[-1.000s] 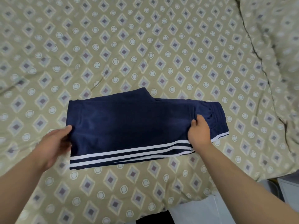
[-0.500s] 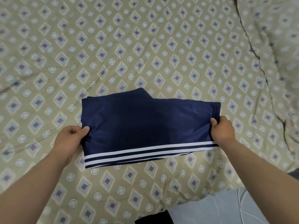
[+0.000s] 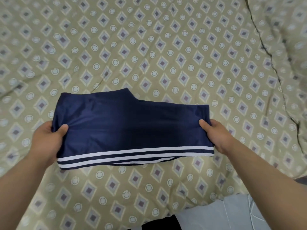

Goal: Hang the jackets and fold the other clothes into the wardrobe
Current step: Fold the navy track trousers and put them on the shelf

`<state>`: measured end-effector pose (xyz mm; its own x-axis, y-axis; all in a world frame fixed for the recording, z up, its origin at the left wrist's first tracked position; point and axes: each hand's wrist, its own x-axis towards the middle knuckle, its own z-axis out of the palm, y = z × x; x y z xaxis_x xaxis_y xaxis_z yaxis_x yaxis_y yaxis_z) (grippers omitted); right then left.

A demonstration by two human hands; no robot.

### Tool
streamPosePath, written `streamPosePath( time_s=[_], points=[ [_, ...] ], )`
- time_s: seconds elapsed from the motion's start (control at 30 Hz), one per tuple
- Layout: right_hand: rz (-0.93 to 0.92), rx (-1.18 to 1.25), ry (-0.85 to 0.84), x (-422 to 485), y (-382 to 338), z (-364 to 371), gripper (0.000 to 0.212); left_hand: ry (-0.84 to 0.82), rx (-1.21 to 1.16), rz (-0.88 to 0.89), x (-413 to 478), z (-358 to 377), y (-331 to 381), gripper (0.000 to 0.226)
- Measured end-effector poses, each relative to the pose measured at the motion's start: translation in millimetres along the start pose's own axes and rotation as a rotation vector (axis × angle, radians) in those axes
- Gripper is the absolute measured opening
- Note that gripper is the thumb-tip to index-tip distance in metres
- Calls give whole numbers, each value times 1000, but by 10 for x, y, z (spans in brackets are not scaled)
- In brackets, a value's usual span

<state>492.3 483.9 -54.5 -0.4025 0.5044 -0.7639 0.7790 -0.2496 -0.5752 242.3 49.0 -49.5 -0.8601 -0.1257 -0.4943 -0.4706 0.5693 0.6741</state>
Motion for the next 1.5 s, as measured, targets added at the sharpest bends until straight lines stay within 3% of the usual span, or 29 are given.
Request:
streamPosePath(
  time_s=[0.07, 0.13, 0.2, 0.3, 0.4, 0.5, 0.67, 0.73, 0.87, 0.97, 1.07, 1.13, 1.2, 1.27, 1.33, 1.4, 1.43, 1.5],
  points=[
    [16, 69, -19, -54, 40, 279, 24, 66, 164, -20, 34, -125, -155, 12],
    [17, 100, 8, -93, 66, 466, 25, 173, 395, -18, -13, -180, -265, 33],
    [26, 144, 8, -107, 82, 503, 28, 253, 601, 219, -134, -121, -242, 51],
    [61, 289, -135, -125, 142, 414, 37, 13, 746, 712, -509, 287, -107, 64],
    [61, 244, -234, -162, 194, 337, 49, -263, 798, 831, -928, 878, -38, 94],
    [27, 238, -238, -197, 139, 302, 50, -353, 908, 787, -1038, 1274, -3, 112],
    [25, 419, 77, -216, 86, 196, 41, -507, 1068, 732, -904, 1613, 93, 131],
    [62, 471, 41, -254, 113, 163, 42, -533, 1105, 731, -921, 1699, 111, 137],
    [32, 342, -193, -441, 17, 33, 50, -602, 1212, 637, -926, 1766, 190, 149],
    [-2, 299, -250, -652, -186, -16, 58, -657, 1280, 592, -979, 1753, 301, 151],
    [-84, 347, -349, -920, -425, 129, 65, -777, 1085, 544, -1034, 1599, 505, 131],
    [-147, 378, -428, -1089, -575, 371, 71, -860, 614, 349, -1028, 1388, 642, 84],
    [-222, 325, -442, -1212, -694, 726, 78, -853, 25, 4, -1027, 1117, 745, 38],
    [-307, 163, -367, -1308, -776, 1199, 75, -826, -329, -176, -992, 854, 756, 41],
    [-377, -15, -328, -1390, -819, 1687, 76, -785, -484, -190, -913, 639, 673, 53],
    [-367, -162, -390, -1422, -790, 2076, 87, -737, -561, -163, -852, 481, 577, 43],
    [-354, -183, -439, -1421, -749, 2219, 83, -687, -547, -149, -809, 429, 502, 37],
    [-382, -137, -427, -1396, -679, 2345, 56, -532, -330, -69, -699, 373, 315, 29]
  ],
)
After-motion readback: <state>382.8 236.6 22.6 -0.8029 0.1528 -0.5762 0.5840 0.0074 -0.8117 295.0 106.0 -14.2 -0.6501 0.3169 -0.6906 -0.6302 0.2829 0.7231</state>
